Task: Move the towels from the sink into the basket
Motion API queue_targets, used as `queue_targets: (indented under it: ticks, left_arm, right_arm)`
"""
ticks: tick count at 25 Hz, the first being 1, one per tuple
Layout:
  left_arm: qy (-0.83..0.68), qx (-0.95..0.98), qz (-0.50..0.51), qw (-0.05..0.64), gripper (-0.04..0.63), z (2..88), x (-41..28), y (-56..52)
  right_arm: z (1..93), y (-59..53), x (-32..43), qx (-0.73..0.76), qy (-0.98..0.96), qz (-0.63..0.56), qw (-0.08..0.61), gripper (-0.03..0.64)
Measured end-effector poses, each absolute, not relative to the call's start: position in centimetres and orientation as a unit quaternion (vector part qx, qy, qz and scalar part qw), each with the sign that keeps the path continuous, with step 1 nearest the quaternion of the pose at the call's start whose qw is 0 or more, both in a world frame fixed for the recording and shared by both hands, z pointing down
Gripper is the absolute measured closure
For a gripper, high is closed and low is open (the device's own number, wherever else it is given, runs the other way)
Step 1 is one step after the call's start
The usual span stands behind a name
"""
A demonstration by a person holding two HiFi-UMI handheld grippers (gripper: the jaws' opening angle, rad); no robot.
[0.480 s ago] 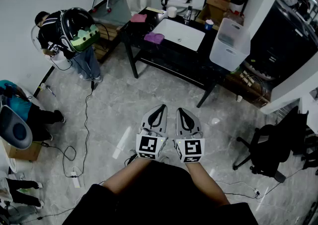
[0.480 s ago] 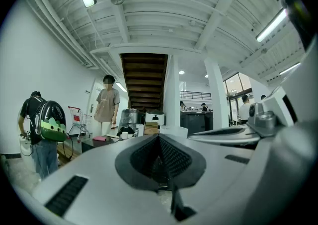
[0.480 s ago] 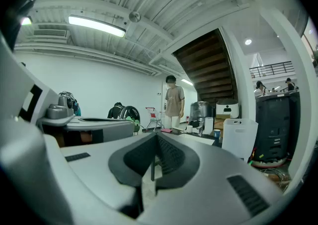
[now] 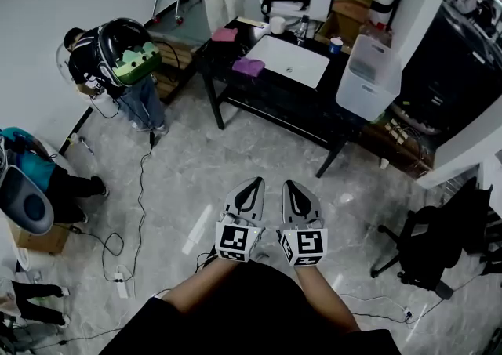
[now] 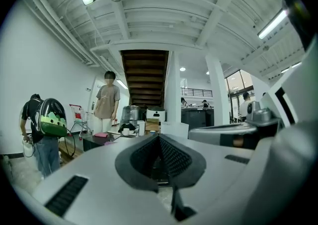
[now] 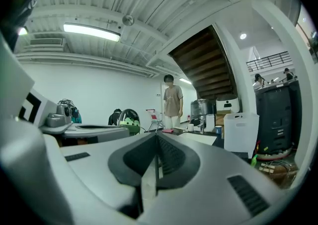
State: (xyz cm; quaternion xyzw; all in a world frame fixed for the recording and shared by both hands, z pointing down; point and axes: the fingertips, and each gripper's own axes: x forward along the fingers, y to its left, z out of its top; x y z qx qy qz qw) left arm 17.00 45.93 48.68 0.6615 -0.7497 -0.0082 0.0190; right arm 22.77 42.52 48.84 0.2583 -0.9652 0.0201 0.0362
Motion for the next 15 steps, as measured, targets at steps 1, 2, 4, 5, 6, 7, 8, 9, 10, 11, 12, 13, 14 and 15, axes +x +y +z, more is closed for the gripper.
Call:
queue_targets:
  ticks: [1,2,4,5,6,7,8,9,10,11,12,13,14,15]
  left_arm:
    - [-0.75,0.661,-0.007,0.022,0.592,49.0,16.7,45.8]
    - [-0.751,0.66,-0.006,0.024,0.592,49.3,16.4,45.6]
    - [-0.751,0.659,-0.005,0.03,0.592,50.1,15.7,45.1]
    - [-0.751,0.66,-0.004,0.034,0.592,50.5,15.4,44.8]
    - [-0.75,0.661,-0.001,0.037,0.592,50.9,15.0,44.4]
    - [-0.748,0.663,0.001,0.039,0.592,51.2,14.6,43.9]
    - [-0.746,0.665,0.002,0.041,0.592,51.6,14.0,43.3]
    - [-0.744,0.666,0.003,0.044,0.592,51.9,13.4,42.7]
    - [-0.743,0.667,0.004,0.047,0.592,52.2,12.6,42.1]
    - [-0.743,0.668,0.004,0.049,0.592,52.5,11.6,41.3]
    - [-0.742,0.668,0.004,0.051,0.592,52.7,10.6,40.5]
    - [-0.742,0.668,0.004,0.053,0.592,52.8,9.6,39.7]
    - [-0.742,0.668,0.003,0.055,0.592,52.9,8.6,38.8]
    - [-0.741,0.669,0.002,0.057,0.592,52.9,7.6,37.8]
  right_arm:
    - [49.0,42.3,22.6,0.259,-0.965,0.024,0.035,0.597]
    - [49.2,42.0,22.4,0.259,-0.965,0.027,0.034,0.597]
    - [49.7,41.3,22.0,0.259,-0.965,0.036,0.032,0.597]
    - [49.9,41.0,21.6,0.259,-0.965,0.039,0.032,0.597]
    - [50.2,40.5,21.2,0.259,-0.964,0.042,0.033,0.597]
    - [50.6,40.0,20.7,0.259,-0.964,0.043,0.036,0.597]
    - [50.9,39.4,20.1,0.259,-0.964,0.043,0.04,0.597]
    - [51.1,38.8,19.4,0.259,-0.964,0.043,0.043,0.597]
    - [51.3,38.1,18.6,0.259,-0.964,0.043,0.047,0.597]
    - [51.5,37.4,17.6,0.259,-0.964,0.044,0.049,0.597]
    - [51.6,36.7,16.6,0.259,-0.964,0.044,0.052,0.597]
    - [51.6,35.9,15.6,0.258,-0.963,0.044,0.055,0.597]
    - [51.7,35.1,14.5,0.258,-0.963,0.042,0.059,0.597]
    - [51.7,34.2,13.5,0.258,-0.963,0.04,0.063,0.597]
